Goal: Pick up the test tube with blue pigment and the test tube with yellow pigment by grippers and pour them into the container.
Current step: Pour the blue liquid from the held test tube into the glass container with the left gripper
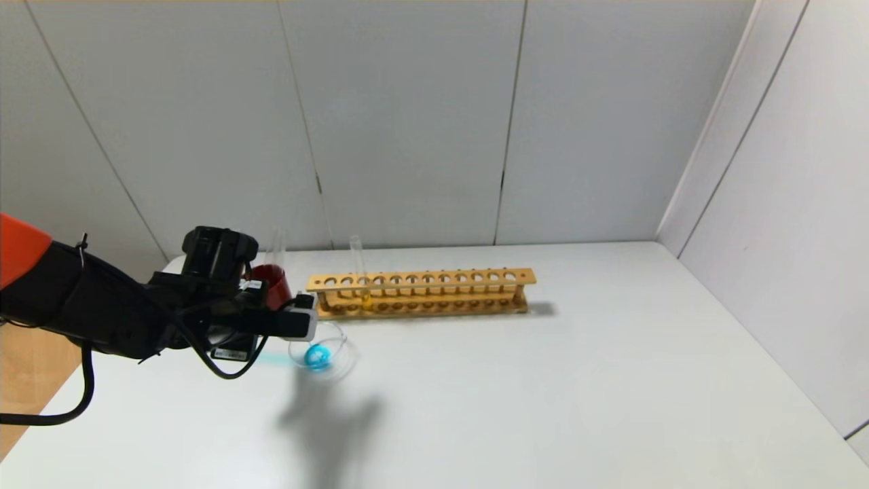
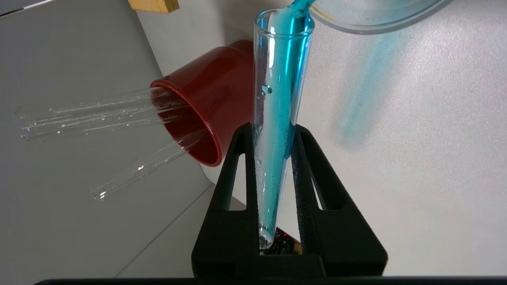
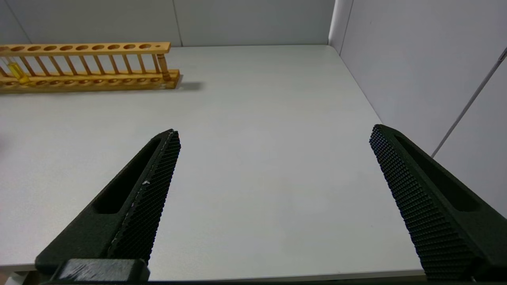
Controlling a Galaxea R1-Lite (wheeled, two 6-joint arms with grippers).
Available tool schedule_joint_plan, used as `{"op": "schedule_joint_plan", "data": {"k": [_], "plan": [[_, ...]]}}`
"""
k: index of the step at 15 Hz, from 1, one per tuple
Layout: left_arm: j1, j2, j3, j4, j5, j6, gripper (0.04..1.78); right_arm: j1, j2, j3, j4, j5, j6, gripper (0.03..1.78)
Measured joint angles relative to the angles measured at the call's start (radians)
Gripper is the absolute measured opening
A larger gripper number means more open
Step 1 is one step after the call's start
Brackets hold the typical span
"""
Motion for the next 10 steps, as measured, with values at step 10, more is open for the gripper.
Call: {"op": "schedule_joint_plan", "data": {"k": [10], "plan": [[-0.023,0.005,-0.008,0.001,0.039,0.040,0.32,0.000,0.000,0.000,0.000,0.000,0.000,1.75]]}}
